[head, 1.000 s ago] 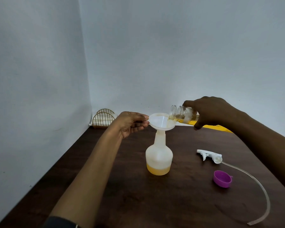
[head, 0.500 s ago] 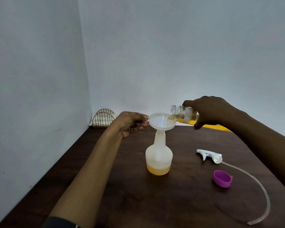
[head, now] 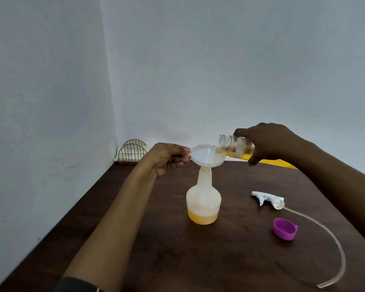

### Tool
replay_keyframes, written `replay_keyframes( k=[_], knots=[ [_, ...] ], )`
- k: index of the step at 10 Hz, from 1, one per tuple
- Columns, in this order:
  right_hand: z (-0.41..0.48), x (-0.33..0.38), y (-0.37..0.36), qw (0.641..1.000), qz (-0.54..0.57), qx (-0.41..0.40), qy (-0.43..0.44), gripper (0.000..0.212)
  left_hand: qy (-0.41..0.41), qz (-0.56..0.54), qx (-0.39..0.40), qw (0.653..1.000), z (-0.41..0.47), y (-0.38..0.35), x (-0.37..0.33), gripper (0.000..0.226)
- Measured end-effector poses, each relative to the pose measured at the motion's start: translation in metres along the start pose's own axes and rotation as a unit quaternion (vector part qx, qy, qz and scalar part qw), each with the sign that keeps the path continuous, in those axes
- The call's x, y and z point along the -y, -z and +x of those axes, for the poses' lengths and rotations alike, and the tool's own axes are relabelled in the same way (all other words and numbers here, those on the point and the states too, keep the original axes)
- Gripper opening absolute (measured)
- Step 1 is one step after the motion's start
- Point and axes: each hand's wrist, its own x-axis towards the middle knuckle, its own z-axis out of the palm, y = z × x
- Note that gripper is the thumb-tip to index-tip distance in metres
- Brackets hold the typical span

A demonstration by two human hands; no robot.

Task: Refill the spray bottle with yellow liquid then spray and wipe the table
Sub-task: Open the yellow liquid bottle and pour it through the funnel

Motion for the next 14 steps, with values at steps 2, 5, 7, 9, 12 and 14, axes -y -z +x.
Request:
replay_keyframes(
  k=[2,5,7,9,12,14],
  knots=[
    [-0.0004,0.0013,0.0026,1.0,0.003,0.006,-0.001,0.079,0.001,-0.001,-0.001,1.0,0.0,0.0007,-0.0002,0.008],
    [0.0006,0.0017,0.0026,1.0,-0.003,0.006,-0.002,0.083,0.002,0.0,-0.002,1.0,-0.0012,-0.0004,-0.0013,0.009],
    [0.0002,0.0018,0.0027,1.0,-0.003,0.002,-0.003,0.083,0.002,0.0,-0.002,1.0,-0.0024,-0.0009,-0.0013,0.009],
    [0.0006,0.0013,0.0024,1.0,-0.002,-0.002,0.002,0.083,0.001,0.0,-0.003,1.0,-0.0029,-0.0009,-0.0015,0.009],
    [0.0019,0.0005,0.0025,1.0,-0.005,0.004,-0.001,0.08,0.002,0.004,0.0,1.0,-0.0021,-0.0005,-0.0017,0.008],
    [0.0018,0.001,0.0036,1.0,-0.002,0.01,0.004,0.08,0.003,0.002,-0.001,1.0,-0.0024,-0.0008,-0.0021,0.007]
  ],
)
